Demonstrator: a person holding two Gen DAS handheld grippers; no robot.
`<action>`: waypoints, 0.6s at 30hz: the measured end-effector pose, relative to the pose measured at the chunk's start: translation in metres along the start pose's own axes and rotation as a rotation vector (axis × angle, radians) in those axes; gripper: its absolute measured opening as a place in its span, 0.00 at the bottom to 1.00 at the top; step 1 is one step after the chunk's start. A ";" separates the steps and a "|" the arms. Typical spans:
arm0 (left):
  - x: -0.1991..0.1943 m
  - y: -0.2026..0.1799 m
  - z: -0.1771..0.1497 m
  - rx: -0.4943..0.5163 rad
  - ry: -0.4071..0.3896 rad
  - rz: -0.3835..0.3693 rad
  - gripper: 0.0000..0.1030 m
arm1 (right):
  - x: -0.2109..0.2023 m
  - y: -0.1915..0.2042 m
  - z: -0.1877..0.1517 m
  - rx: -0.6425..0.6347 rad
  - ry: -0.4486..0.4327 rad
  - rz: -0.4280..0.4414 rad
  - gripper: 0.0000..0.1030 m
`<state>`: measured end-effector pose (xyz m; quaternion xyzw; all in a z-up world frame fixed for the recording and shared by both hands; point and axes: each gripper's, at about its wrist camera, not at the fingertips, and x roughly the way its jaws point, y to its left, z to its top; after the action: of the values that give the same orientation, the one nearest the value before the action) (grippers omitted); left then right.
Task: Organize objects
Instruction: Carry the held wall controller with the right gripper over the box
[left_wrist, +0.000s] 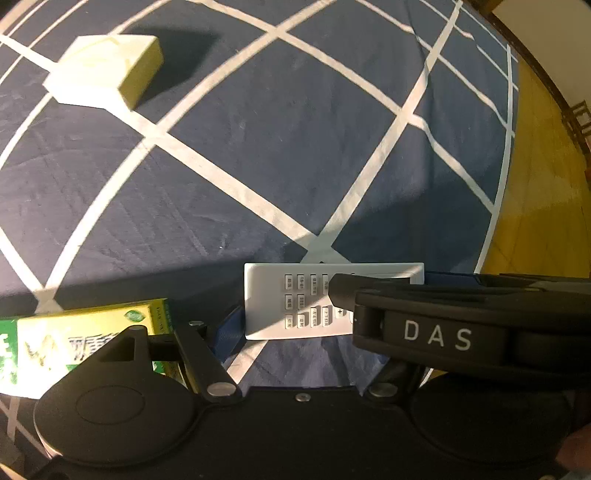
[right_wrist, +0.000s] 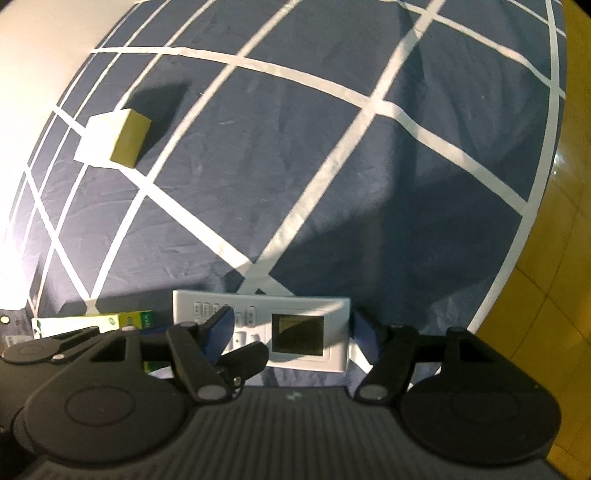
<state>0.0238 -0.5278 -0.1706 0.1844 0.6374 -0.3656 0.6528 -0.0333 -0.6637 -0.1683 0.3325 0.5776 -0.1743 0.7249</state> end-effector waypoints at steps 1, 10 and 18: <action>-0.004 0.001 -0.001 -0.007 -0.006 0.003 0.66 | -0.002 0.002 0.000 -0.009 -0.003 0.002 0.66; -0.046 0.015 -0.012 -0.094 -0.083 0.036 0.66 | -0.028 0.036 0.003 -0.129 -0.031 0.035 0.66; -0.082 0.038 -0.029 -0.202 -0.157 0.079 0.66 | -0.046 0.083 -0.003 -0.261 -0.044 0.074 0.66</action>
<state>0.0369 -0.4624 -0.1030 0.1135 0.6103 -0.2868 0.7296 0.0052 -0.6083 -0.1010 0.2527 0.5666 -0.0782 0.7804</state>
